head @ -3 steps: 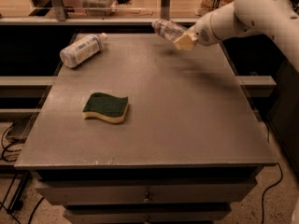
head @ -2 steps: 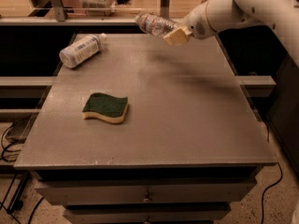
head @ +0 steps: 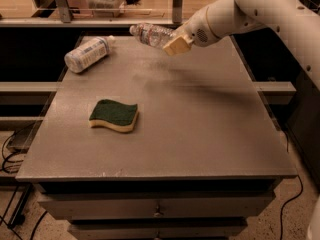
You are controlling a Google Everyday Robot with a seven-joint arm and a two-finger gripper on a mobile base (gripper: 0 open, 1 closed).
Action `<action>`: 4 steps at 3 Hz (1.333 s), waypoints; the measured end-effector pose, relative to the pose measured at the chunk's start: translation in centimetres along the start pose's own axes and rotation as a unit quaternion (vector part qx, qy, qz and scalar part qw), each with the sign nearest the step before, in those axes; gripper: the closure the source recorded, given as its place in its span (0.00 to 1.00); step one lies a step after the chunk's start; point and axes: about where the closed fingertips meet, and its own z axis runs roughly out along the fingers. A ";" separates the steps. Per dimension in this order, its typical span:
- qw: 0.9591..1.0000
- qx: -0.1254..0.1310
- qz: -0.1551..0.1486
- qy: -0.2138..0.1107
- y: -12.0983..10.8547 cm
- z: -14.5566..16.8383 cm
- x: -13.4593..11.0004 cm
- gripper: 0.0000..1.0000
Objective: Move water bottle near blue plastic bottle
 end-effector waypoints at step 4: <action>0.993 -0.076 0.071 -0.047 7.9 11.4 -2.5 0.59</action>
Offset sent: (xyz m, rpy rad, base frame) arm -0.0383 0.1157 -0.0482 0.1291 0.1216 0.1353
